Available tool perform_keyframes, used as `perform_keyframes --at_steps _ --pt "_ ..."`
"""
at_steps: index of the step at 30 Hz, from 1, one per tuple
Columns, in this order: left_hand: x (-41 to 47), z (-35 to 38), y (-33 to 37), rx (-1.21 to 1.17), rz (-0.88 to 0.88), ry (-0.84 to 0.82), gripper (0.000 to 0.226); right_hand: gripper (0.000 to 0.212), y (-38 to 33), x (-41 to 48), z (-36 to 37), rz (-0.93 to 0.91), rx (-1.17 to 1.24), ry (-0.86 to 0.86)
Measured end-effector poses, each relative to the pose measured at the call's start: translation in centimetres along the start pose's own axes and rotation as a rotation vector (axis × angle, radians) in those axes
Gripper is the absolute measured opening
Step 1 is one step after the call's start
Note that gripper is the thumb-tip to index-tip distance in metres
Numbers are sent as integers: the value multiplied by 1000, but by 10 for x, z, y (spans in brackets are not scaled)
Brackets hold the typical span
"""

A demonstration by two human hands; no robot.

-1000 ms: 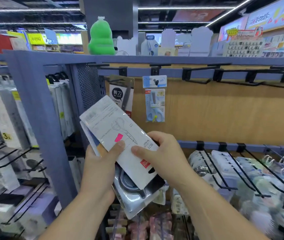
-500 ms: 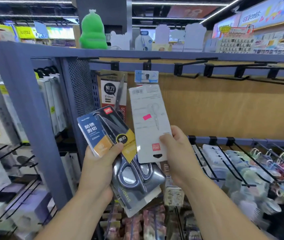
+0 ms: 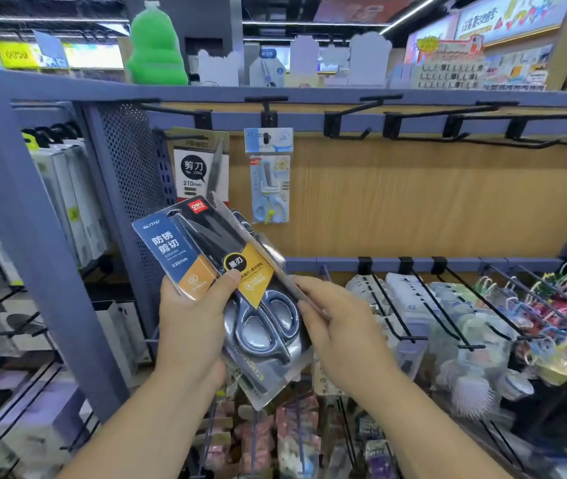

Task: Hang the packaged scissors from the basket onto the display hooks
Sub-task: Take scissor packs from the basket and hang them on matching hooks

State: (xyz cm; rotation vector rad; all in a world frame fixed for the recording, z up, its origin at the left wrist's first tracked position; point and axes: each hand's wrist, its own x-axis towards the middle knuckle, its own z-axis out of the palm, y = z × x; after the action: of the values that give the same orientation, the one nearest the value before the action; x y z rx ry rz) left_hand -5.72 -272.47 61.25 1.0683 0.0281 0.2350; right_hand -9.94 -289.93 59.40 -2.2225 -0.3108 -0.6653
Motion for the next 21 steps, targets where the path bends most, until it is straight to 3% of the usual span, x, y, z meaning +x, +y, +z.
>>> perform_keyframes --at_steps 6,9,12,13,15,19,21 --pt "-6 4 4 -30 -29 -57 40 44 -1 -7 -16 372 805 -279" --pt "-9 8 5 -35 -24 -93 36 67 -7 -9 -20 453 1052 -243" --pt "-11 9 4 -13 -30 -107 32 31 -11 -3 -18 407 954 -162" --pt "-11 8 4 -4 -32 -108 31 28 -10 -1 -17 418 917 -144" --pt "-11 7 2 7 -30 -109 32 36 -7 1 -18 445 913 -153" --pt "-13 5 -1 19 5 -114 41 86 2 0 -19 488 830 -104" --pt "-14 4 -4 42 21 -89 42 69 0 1 -19 481 722 -89"
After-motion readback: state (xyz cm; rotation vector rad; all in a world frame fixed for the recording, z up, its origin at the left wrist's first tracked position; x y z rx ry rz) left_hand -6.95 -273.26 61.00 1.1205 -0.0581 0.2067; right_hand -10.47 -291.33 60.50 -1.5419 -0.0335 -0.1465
